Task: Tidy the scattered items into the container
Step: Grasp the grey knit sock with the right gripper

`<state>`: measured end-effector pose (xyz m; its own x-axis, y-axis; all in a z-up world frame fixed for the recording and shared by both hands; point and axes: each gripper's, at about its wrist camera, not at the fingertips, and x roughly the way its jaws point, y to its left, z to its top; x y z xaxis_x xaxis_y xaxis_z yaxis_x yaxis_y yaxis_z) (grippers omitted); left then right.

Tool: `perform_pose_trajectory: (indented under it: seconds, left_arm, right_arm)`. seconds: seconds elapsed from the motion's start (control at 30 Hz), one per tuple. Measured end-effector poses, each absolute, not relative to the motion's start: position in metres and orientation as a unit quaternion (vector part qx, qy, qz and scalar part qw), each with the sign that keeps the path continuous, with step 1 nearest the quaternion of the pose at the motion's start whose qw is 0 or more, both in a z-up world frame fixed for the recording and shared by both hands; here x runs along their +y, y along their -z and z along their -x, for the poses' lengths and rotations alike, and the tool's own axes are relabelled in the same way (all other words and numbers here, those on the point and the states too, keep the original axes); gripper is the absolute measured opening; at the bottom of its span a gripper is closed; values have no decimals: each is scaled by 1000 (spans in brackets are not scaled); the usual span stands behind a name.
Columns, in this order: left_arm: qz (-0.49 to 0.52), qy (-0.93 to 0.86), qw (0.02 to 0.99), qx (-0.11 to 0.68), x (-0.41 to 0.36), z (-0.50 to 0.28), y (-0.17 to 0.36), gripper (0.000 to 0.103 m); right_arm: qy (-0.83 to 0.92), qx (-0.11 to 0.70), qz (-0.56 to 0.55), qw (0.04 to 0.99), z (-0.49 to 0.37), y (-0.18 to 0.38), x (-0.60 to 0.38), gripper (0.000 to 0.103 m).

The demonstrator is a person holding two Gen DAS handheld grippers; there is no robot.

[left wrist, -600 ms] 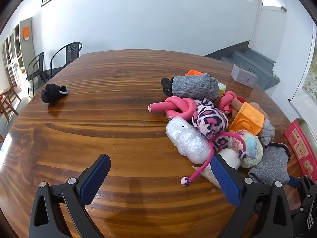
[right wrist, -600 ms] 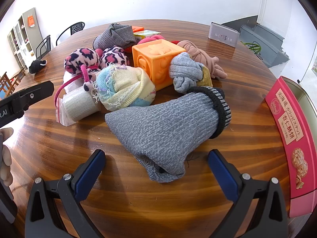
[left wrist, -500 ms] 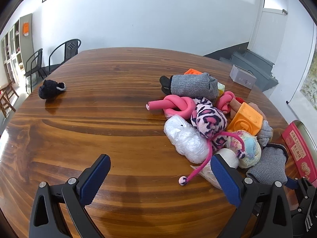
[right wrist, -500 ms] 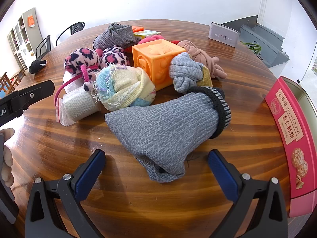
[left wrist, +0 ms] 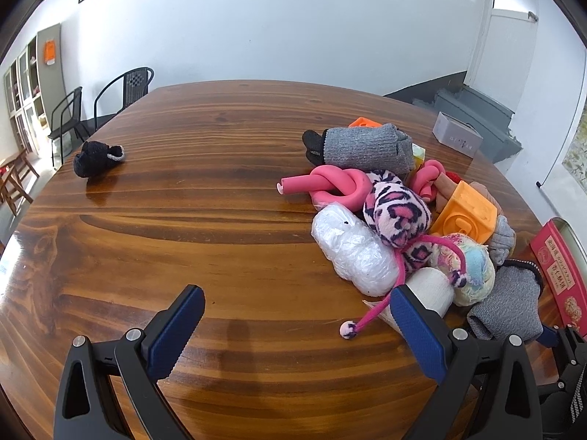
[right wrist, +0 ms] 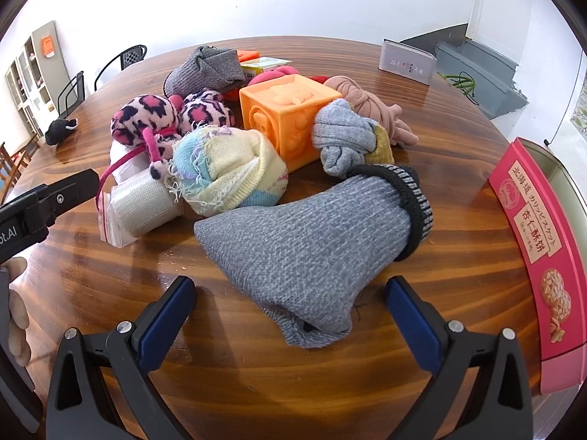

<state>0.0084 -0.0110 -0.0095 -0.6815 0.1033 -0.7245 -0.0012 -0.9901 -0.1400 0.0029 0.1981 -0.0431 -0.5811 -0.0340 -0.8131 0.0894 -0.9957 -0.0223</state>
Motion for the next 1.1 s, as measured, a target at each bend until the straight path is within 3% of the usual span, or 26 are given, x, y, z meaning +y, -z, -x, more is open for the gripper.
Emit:
perform_pose_trajectory:
  seconds: [0.6,0.8,1.1]
  left_arm:
    - [399,-915,31,-51,-7,-9,11,102]
    - [397,-916,38,-39,-2,-11,11,102]
    - [393,-918,50,-23,5,-14,10,102]
  right_arm:
    - [886,40,-457,57,-7,45,195,103]
    - [892,0,-446,76,-9,41,205,102]
    - [895,7,-439,81,2,36,213,82]
